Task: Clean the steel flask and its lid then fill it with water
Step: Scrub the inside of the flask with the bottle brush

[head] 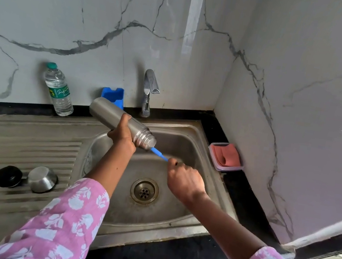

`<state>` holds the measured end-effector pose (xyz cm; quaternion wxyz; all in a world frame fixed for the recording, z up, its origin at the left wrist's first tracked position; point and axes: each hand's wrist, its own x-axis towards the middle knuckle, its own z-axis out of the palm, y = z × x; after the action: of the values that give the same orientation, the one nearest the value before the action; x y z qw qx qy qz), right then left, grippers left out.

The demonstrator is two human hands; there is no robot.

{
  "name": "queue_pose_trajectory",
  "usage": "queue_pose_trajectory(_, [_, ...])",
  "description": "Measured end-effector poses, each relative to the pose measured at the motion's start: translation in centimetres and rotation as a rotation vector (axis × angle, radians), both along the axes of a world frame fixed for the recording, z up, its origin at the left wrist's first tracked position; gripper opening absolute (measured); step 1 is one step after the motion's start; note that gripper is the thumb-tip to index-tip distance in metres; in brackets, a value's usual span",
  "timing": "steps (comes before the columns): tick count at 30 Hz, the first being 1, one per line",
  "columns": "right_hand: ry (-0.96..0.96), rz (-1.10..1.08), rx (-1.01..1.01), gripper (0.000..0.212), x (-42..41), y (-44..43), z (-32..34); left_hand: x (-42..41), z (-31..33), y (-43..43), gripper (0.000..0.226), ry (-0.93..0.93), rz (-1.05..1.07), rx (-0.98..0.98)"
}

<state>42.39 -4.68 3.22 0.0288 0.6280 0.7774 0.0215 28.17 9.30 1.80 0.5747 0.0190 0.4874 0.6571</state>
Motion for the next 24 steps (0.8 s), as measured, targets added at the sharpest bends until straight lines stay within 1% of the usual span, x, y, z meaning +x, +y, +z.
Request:
queue_pose_trajectory(4, [-0.016, 0.065, -0.007, 0.03, 1.7, 0.1, 0.9, -1.7, 0.4, 0.8, 0.063, 0.009, 0.014, 0.003])
queue_pose_trajectory(6, [-0.037, 0.089, 0.028, 0.033, 2.3, 0.0, 1.4, -2.1, 0.4, 0.9, 0.062, -0.005, 0.012, 0.007])
queue_pose_trajectory(7, [-0.081, 0.09, 0.053, 0.036, 2.6, 0.1, 1.6, -2.1, 0.5, 0.8, 0.061, -0.013, 0.011, 0.005])
queue_pose_trajectory(9, [-0.129, 0.13, 0.188, 0.045, 2.7, 0.7, 1.1, -1.8, 0.4, 0.9, 0.059, -0.015, 0.029, 0.0])
queue_pose_trajectory(10, [-0.173, 0.126, 0.245, 0.044, 2.5, 0.9, 0.8, -1.6, 0.4, 0.9, 0.059, -0.022, 0.041, -0.003])
queue_pose_trajectory(11, [-0.2, 0.087, 0.259, 0.038, 2.1, 0.9, 0.7, -1.5, 0.2, 0.9, 0.059, -0.026, 0.039, -0.006])
queue_pose_trajectory(13, [-0.171, 0.097, 0.326, 0.035, 1.3, 1.3, -0.2, -1.1, 0.0, 0.4, 0.059, -0.017, -0.002, 0.007])
queue_pose_trajectory(14, [-0.169, 0.094, 0.319, 0.036, 0.8, 1.3, -0.4, -0.9, -0.2, 0.3, 0.06, -0.01, -0.019, 0.013])
queue_pose_trajectory(16, [-0.155, 0.067, 0.218, 0.035, 0.2, 1.0, -0.1, -0.8, -0.2, 0.2, 0.06, -0.007, -0.037, 0.021])
queue_pose_trajectory(17, [-0.102, 0.071, 0.175, 0.033, 0.4, 1.1, -0.6, -1.0, -0.1, 0.2, 0.059, -0.001, -0.044, 0.022])
queue_pose_trajectory(18, [0.002, 0.056, 0.099, 0.03, 0.9, 1.2, -0.7, -1.3, 0.0, 0.3, 0.058, 0.006, -0.046, 0.029])
queue_pose_trajectory(20, [0.274, -0.05, -0.104, 0.022, 1.3, 1.0, -0.1, -2.3, 0.0, 0.6, 0.061, 0.024, -0.03, 0.036])
queue_pose_trajectory(21, [0.472, -0.086, -0.208, 0.021, 1.4, 0.9, 0.3, -2.7, 0.0, 0.8, 0.062, 0.026, -0.023, 0.042])
queue_pose_trajectory(23, [1.012, -0.211, -0.501, 0.027, 1.8, 1.1, 1.0, -3.0, -0.2, 0.8, 0.061, 0.023, -0.024, 0.055])
queue_pose_trajectory(24, [1.242, -0.29, -0.648, 0.029, 1.8, 1.4, 1.1, -2.8, -0.3, 0.7, 0.06, 0.018, -0.035, 0.061])
